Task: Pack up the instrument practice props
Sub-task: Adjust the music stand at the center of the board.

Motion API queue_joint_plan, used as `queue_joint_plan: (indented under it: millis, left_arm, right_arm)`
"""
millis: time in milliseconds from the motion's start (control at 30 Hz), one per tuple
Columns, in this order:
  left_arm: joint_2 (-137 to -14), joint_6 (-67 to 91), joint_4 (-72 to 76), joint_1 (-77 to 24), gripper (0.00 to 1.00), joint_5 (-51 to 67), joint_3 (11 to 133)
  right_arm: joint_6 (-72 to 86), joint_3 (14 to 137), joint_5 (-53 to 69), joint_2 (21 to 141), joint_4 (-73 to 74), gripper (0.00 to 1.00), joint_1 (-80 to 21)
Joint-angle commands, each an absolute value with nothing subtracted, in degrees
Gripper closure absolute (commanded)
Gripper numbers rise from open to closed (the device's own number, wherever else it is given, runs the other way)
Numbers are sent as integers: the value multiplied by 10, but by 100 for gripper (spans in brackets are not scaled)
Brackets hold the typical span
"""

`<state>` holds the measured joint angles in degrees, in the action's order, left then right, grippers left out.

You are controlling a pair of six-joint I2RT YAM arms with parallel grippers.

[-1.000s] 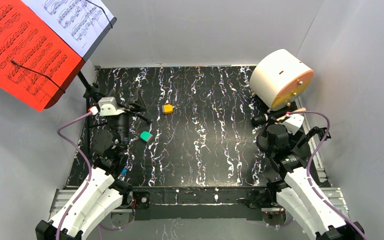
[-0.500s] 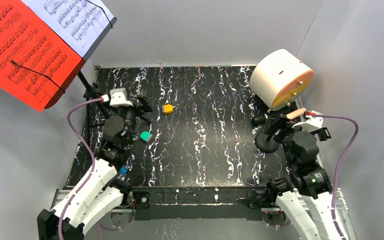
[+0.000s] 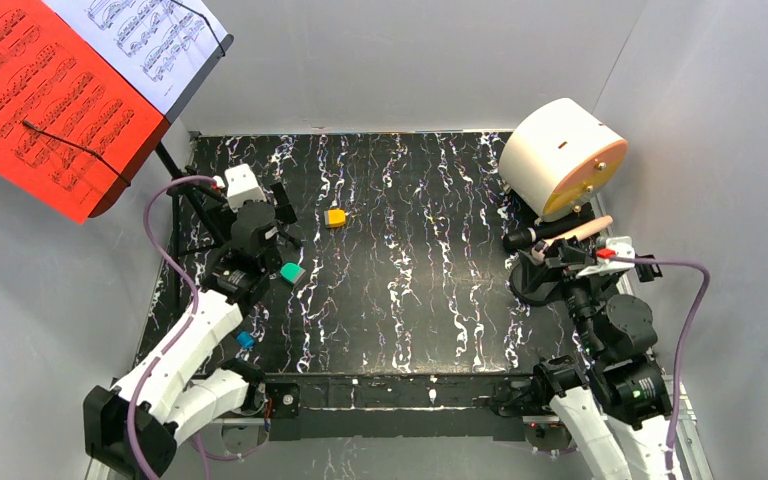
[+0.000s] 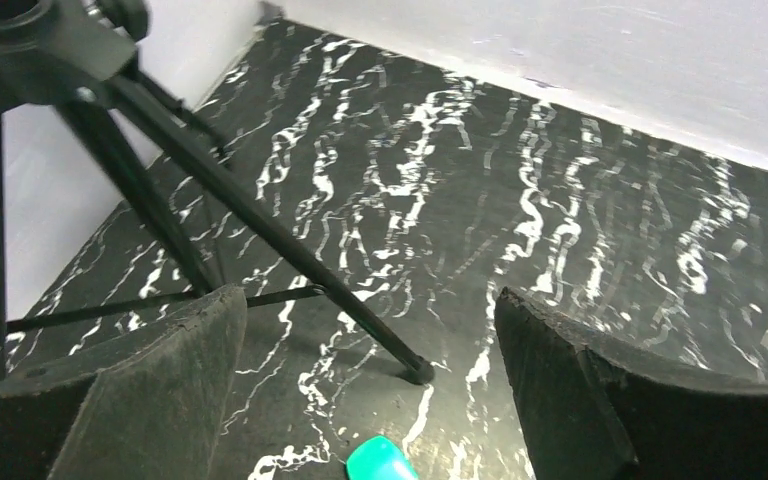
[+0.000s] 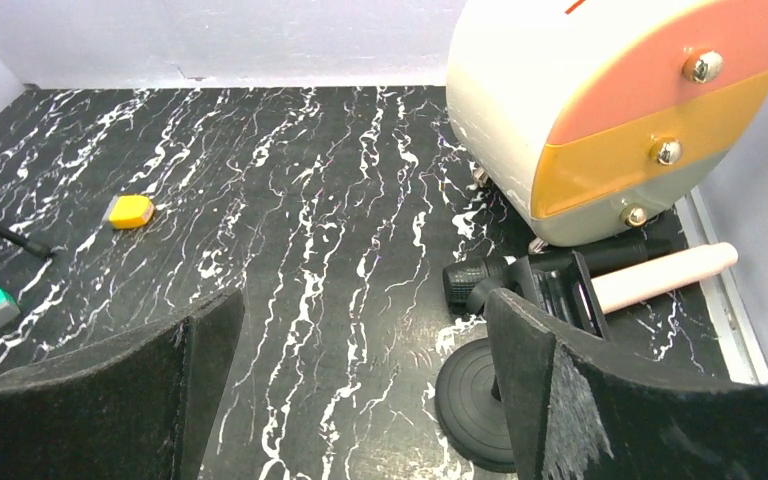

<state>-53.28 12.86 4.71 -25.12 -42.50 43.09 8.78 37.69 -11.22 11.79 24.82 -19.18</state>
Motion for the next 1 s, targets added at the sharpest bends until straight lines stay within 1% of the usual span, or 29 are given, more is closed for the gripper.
queue_joint_plan:
  millis: [0,67,200,300,533,600,667,700,733,767,833,900,967]
  left_arm:
    - [-578,165,56,-219,12,-526,452]
    - [-603,184,85,-198,18,-533,448]
    - [-656,228,132,-169,20,-553,446]
    - [-683,237,173,-158,25,-574,446]
    - [-750,234,274,-134,27,-579,441]
    - [-763,234,292,-123,29,-580,436]
    - [-776,236,299,-110,32,-556,435]
    - [-779,234,305,-104,35,-540,434]
    - [-780,228,313,-102,42,-520,430]
    - [-780,221,324,-100,50,-500,425]
    - [-777,214,339,-100,70,-462,414]
    - [-774,204,356,-100,81,-410,400]
    - [-773,200,369,-100,88,-364,390]
  right_arm:
    - [31,338,-79,55,189,1,-192]
    - [24,322,-72,27,181,1,-192]
    - [18,309,-61,7,193,1,-192]
    - [21,302,-36,4,194,1,-192]
    - [7,300,-21,4,199,1,-192]
    - [5,302,-12,4,201,1,-192]
    - [5,303,-7,4,204,1,-192]
    - [5,304,-8,4,205,1,-192]
    - [5,305,-9,4,205,1,-192]
    - [5,305,-8,4,206,1,-192]
    - [5,305,-5,4,207,1,-192]
    - [2,307,-4,4,209,1,-191]
    - [1,308,-4,4,210,1,-191]
